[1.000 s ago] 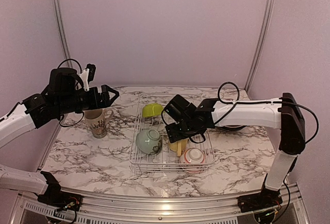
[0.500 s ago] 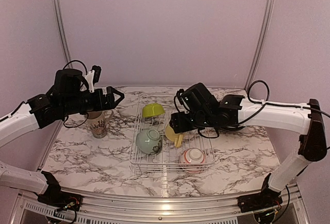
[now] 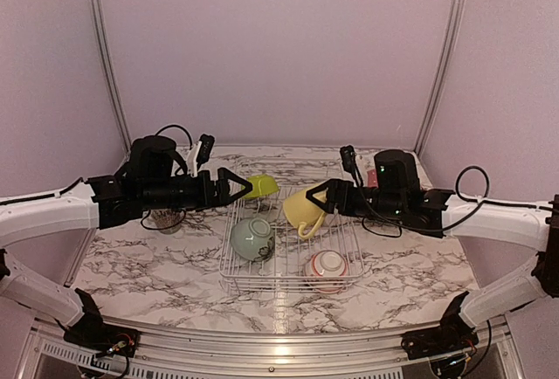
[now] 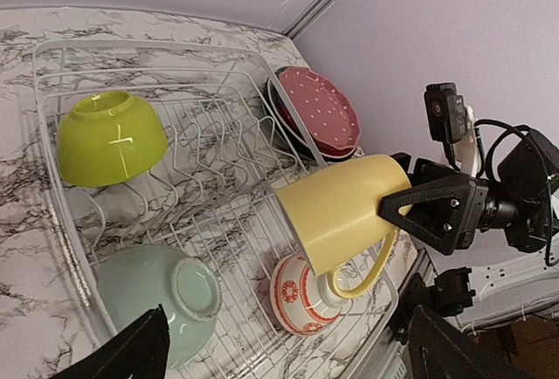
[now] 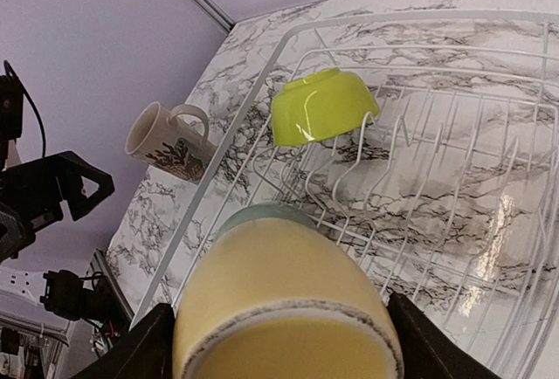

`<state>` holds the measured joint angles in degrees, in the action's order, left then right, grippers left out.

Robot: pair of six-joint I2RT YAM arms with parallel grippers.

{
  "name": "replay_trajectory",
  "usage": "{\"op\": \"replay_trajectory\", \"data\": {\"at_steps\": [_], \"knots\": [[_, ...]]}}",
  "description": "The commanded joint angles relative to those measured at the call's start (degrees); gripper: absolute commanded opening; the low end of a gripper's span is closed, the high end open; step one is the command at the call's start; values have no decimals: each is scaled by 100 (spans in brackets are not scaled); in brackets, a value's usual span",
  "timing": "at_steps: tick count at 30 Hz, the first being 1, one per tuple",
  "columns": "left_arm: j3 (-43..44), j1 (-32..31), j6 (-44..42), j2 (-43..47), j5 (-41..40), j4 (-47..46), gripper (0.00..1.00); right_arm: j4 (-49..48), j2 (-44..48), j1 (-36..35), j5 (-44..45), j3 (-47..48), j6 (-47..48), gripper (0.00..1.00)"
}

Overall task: Unload the mixed dishes from the dish rack
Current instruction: Pass from the right arm to the left

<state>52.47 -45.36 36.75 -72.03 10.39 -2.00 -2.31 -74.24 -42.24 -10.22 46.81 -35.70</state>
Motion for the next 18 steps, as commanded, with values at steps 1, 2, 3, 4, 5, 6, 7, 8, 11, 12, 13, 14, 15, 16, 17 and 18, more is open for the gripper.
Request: {"op": "replay_trajectory", "data": {"at_steps": [1, 2, 3, 4, 5, 6, 7, 8, 11, 12, 13, 14, 15, 16, 17, 18], "knots": [[-268, -113, 844, -402, 951, -1500, 98, -1881, 218, 121, -1028, -156, -667, 33], [-272, -128, 944, -493, 1010, -1653, 97, -2042, 217, 121, -1090, -223, -743, 33], [-271, -150, 1026, -575, 1038, -1771, 97, -2185, 209, 127, -1153, -291, -824, 33], [-265, -163, 1120, -662, 1045, -1866, 97, -2336, 200, 128, -1200, -352, -912, 33], [-253, -165, 1207, -741, 1044, -1934, 97, -2460, 192, 124, -1243, -391, -979, 33], [-230, -162, 1286, -821, 1044, -1963, 96, -2561, 183, 127, -1272, -426, -1042, 33], [-209, -165, 1356, -898, 1043, -1990, 96, -2645, 175, 127, -1298, -463, -1102, 33], [-203, -166, 1427, -961, 1067, -2063, 96, -2718, 166, 128, -1318, -483, -1131, 33], [-198, -226, 1734, -1232, 1337, -2581, 94, -2825, 124, 127, -1372, -488, -1190, 33], [-181, -258, 1841, -1329, 1430, -2833, 93, -2866, 108, 126, -1386, -496, -1212, 33], [-160, -290, 1947, -1429, 1507, -2988, 91, -2902, 75, 126, -1407, -491, -1230, 33], [-146, -323, 2055, -1515, 1562, -3162, 89, -2941, 42, 128, -1423, -493, -1251, 33], [-141, -358, 2153, -1597, 1601, -3325, 87, -2962, 22, 127, -1449, -482, -1253, 33], [-122, -397, 2239, -1664, 1648, -3470, 84, -2977, -2, 118, -1461, -482, -1263, 33], [-108, -429, 2325, -1738, 1693, -3613, 81, -2985, -17, 120, -1473, -483, -1270, 33], [-87, -459, 2393, -1800, 1729, -3734, 78, -2988, -36, 117, -1474, -481, -1274, 33]]}}
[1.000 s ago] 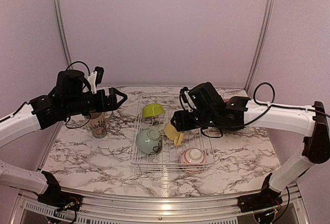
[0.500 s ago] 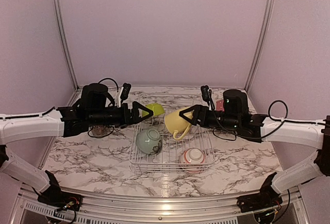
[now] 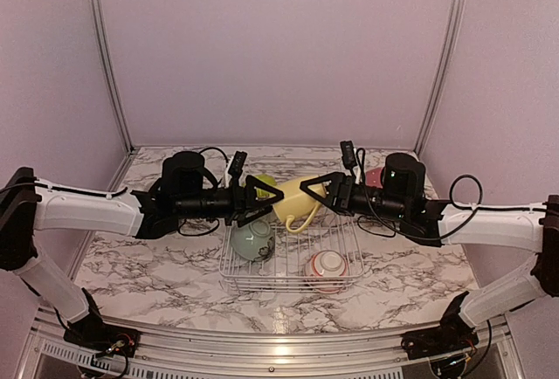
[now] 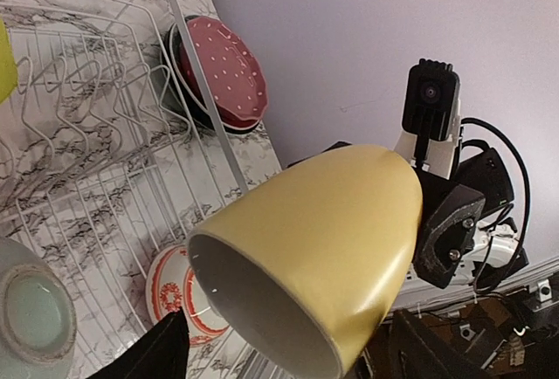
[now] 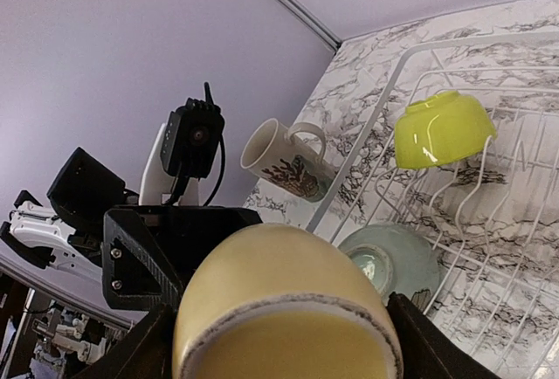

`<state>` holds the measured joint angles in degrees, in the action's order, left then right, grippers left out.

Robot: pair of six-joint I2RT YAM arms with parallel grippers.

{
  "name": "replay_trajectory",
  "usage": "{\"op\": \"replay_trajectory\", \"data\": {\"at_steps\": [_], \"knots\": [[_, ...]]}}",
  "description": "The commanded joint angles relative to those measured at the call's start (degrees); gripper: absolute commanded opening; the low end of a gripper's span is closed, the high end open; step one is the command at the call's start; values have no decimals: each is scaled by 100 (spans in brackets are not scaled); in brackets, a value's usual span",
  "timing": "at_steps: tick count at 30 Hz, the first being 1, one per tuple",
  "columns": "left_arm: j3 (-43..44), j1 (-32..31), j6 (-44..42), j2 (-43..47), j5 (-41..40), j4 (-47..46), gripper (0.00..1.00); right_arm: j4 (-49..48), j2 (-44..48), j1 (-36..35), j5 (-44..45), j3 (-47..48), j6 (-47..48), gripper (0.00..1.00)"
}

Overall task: Unload the mixed dishes from the dish rack
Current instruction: Pass from the right arm to the left, then place the cup at the center of the board.

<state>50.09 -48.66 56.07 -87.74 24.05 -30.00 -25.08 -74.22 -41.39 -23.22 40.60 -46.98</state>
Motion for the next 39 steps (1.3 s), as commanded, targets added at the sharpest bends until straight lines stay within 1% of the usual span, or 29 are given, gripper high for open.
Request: {"op": "replay_trajectory", "data": {"at_steps": [1, 8, 11, 14, 16, 18, 21, 23, 25, 27, 29, 31, 34, 36, 37, 39], "knots": [[155, -159, 519, -280, 392, -1039, 75, -709, -47, 27, -173, 134, -140, 33], [146, -211, 697, -384, 419, -1453, 44, -379, -67, -33, -68, 255, 78, 33], [142, -205, 681, -356, 367, -1511, 33, -151, -67, -123, 52, 331, 223, 34], [168, -207, 600, -349, 309, -1403, 21, 10, -59, -220, 138, 409, 332, 39], [168, -197, 506, -300, 220, -1231, 9, 195, -58, -285, 244, 497, 435, 43], [176, -188, 381, -199, 119, -1013, 1, 411, -49, -331, 352, 574, 541, 48], [231, -170, 24, 14, -109, -471, 0, 771, -27, -389, 580, 685, 736, 60], [306, -170, -285, 188, -343, 55, 0, 1138, -14, -424, 814, 786, 885, 70], [366, -162, -573, 347, -600, 581, 0, 1450, -7, -447, 1010, 891, 1013, 77], [367, -139, -759, 474, -818, 932, 0, 1540, 53, -465, 1103, 908, 1086, 84], [275, -91, -818, 543, -894, 1036, 0, 1347, 174, -467, 952, 816, 1091, 92], [95, -38, -749, 572, -732, 759, 0, 1013, 287, -454, 743, 713, 997, 98], [-239, 39, -381, 532, -389, -37, 0, 514, 352, -334, 382, 572, 729, 99], [-380, 93, -162, 479, -267, -380, 0, 395, 410, -259, 313, 504, 611, 98], [-407, 110, -114, 488, -273, -400, 0, 500, 443, -254, 388, 514, 659, 98], [-380, 121, -219, 588, -419, -122, 0, 1103, 449, -255, 748, 702, 837, 99]]}}
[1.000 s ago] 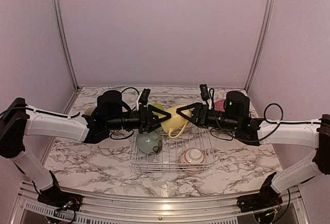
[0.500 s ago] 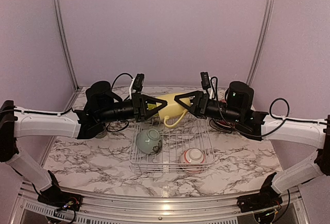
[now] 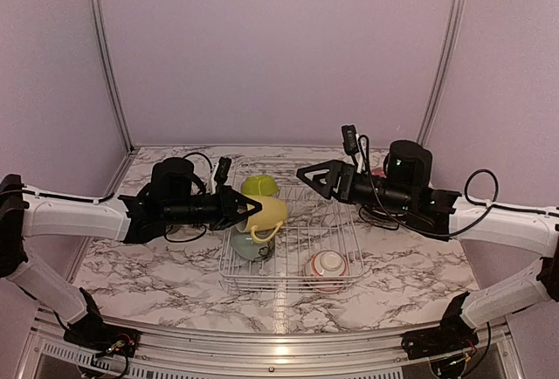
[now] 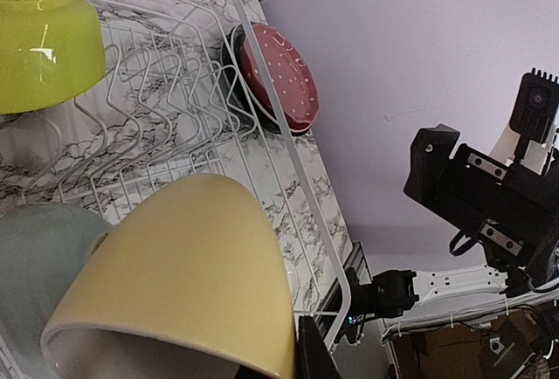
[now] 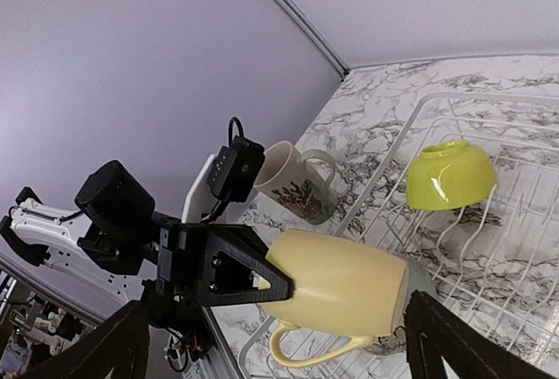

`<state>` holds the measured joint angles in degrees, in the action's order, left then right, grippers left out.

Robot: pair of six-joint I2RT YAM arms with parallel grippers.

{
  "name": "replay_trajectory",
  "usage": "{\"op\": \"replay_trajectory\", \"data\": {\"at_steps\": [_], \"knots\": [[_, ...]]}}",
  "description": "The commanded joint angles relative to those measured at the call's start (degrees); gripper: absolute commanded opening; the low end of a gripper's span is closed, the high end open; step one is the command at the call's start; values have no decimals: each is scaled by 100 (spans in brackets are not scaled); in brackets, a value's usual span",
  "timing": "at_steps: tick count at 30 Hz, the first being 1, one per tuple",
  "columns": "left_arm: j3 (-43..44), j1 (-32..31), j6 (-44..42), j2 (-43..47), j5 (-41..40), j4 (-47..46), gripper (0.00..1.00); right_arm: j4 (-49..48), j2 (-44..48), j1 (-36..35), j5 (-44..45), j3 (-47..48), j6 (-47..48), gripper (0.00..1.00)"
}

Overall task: Unload the mixed dishes from the dish rack
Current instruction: Place the cup at the center of the board.

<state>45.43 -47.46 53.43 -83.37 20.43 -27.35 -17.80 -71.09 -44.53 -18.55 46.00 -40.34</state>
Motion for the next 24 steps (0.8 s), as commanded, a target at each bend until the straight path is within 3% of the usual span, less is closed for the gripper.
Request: {"op": "replay_trajectory", "data": {"at_steps": [1, 7, 11, 15, 24], "knots": [[148, 0, -122, 264, -251, -45, 0, 828, 113, 28, 556, 304, 327, 99], [651, -26, -913, 940, -1616, 2213, 0, 3312, -592, -293, 2322, 1350, 1060, 98], [975, -110, -1141, 1212, -2323, 3557, 0, 4358, -1265, -635, 3166, 2079, 1310, 97], [1161, -156, -1181, 1441, -2790, 4585, 0, 4530, -1659, -886, 3221, 2347, 1458, 96], [1057, -195, -1013, 1633, -3489, 6366, 0, 3953, -2234, -1095, 2351, 2479, 1596, 96]]}}
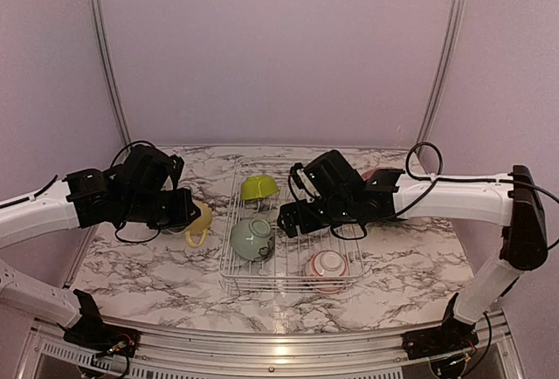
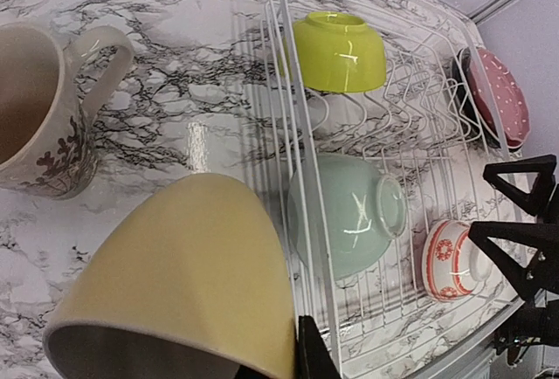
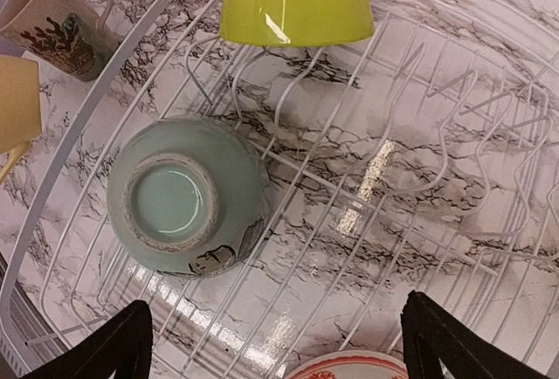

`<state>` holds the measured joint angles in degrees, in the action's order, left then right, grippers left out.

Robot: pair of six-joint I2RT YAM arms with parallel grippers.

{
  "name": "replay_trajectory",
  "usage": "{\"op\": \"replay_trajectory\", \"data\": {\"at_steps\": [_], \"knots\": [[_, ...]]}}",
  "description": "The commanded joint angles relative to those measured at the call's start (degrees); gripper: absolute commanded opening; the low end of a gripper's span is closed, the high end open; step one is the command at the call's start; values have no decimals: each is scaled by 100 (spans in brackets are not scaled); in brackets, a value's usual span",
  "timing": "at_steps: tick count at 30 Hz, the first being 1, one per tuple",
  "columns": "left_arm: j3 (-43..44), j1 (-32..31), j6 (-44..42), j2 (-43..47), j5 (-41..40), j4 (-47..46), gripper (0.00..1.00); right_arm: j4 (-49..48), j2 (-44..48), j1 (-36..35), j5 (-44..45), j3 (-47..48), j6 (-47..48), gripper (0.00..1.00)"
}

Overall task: Unload the mixed dishes from the dish rack
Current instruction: Place the cup at the center of the board.

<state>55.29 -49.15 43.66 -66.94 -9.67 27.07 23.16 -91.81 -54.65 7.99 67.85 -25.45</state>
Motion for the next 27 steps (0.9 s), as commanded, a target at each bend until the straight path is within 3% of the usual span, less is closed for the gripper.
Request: {"op": "replay_trajectory", "data": {"at_steps": [1, 9, 16, 27], "knots": [[70, -32, -26, -119, -483, 1023, 0, -191, -208, -107, -328, 316, 97, 95], [178, -49, -250, -1008, -982, 1659, 0, -367, -606, -353, -558, 578, 48, 95], [90, -43, -301, -1231, -1189, 1743, 1, -987, -650, -348, -737, 373, -233, 95], [21, -45, -485, -1363, -1366, 1805, 6, -970, -722, -324, -708, 365, -349, 96]]}}
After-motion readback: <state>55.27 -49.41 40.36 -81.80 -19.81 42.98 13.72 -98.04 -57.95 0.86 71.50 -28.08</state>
